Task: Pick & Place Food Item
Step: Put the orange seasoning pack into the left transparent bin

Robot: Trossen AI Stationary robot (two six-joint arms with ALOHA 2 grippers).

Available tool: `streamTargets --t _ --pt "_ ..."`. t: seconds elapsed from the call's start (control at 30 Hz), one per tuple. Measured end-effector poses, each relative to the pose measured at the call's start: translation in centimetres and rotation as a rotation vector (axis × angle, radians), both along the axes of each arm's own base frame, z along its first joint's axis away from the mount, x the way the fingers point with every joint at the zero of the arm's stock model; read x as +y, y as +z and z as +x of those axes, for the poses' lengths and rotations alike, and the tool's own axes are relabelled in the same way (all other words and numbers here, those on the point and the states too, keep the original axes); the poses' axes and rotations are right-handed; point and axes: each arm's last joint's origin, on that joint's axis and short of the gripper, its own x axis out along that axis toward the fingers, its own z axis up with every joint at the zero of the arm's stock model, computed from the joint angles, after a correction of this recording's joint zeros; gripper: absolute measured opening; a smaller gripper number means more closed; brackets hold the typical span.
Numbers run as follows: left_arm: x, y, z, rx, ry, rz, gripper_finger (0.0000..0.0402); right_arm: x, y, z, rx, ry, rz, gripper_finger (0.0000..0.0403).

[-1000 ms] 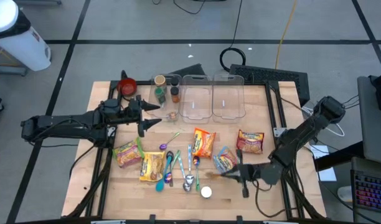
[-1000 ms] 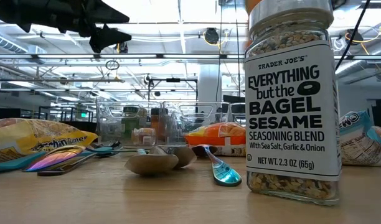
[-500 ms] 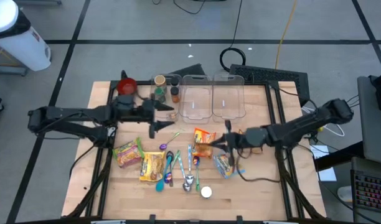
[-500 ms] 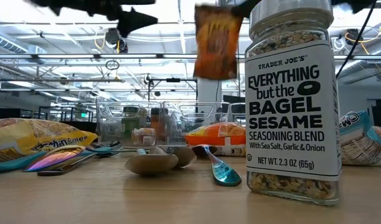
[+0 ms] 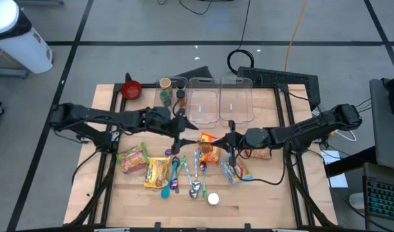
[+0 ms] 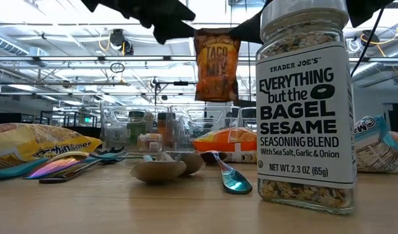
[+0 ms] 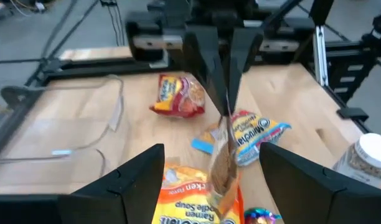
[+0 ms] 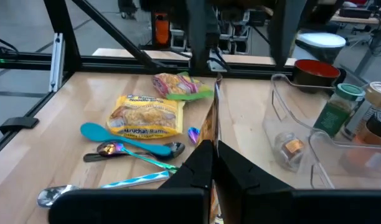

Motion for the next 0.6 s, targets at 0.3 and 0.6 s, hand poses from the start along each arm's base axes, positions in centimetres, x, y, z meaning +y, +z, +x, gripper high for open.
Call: streamTargets --t 0.3,0.6 --pt "-0.4 -0.9 1.0 -0.003 -0.008 -0.016 0.0266 0.0 0.1 0.0 -0.012 0.003 -0.011 0.0000" --pt "-0.4 -0.8 1.4 -0.043 0.009 -0.064 0.0243 -0.1 0.2 0.1 -0.020 0.007 -0.034 0.0000"
